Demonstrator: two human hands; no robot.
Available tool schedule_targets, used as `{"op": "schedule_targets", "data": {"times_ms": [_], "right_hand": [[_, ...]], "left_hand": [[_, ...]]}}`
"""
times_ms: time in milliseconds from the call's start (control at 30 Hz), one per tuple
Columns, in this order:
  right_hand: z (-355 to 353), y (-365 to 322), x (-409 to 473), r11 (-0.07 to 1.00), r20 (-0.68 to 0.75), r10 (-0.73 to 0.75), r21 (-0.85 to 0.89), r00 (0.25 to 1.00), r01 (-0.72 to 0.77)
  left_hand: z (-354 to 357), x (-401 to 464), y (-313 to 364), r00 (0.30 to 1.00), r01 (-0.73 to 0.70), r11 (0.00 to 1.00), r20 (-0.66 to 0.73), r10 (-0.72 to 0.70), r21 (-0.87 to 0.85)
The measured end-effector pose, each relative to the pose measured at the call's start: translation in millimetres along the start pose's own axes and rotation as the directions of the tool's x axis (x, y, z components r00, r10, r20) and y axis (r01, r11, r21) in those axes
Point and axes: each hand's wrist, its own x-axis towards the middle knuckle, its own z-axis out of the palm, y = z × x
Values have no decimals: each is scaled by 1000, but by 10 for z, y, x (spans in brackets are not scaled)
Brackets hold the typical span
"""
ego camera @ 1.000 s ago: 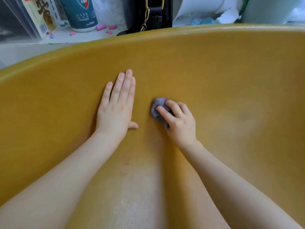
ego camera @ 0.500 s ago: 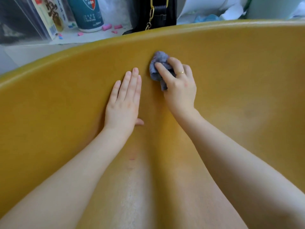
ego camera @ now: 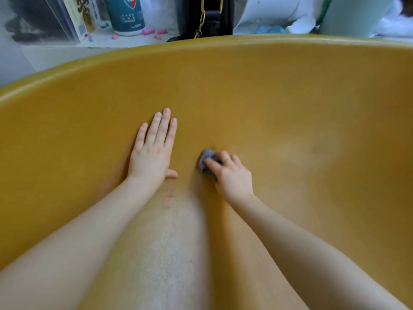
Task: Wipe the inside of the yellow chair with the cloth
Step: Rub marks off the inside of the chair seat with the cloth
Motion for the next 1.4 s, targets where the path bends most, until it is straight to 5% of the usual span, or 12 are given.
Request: {"op": "schedule_targets", "data": {"times_ms": [233, 400, 567, 700, 800, 933, 1133, 1400], "right_hand": [[-12, -52, 861, 976, -403, 213, 38, 890, -216], [252, -204, -145, 997, -104, -3, 80, 995, 11], [88, -260, -875, 980, 186, -141, 164, 972, 110], [29, 33, -476, 961, 147, -277, 36, 950, 274], [3, 361, 44, 997, -70, -73, -45, 995, 70], [50, 422, 241, 975, -265, 214, -2, 940, -222], [154, -52, -577, 979, 85, 102, 166, 991, -115], [-237, 68, -972, 965, 380, -178, 247, 908, 86]], "left_hand": [[163, 86, -12, 997, -14, 1000, -78, 15, 6], [173, 88, -16, 995, -22, 998, -94, 17, -56], [106, 22, 26, 999, 14, 999, -44, -17, -50], [74, -14, 88, 998, 50, 995, -21, -52, -86], [123, -14, 94, 998, 51, 994, -16, -53, -95], [176, 9, 89, 998, 50, 995, -24, -52, -91], [135, -5, 136, 996, 79, 994, -23, -81, -79], [-127, -111, 277, 989, 124, 980, 98, -110, -157]]}}
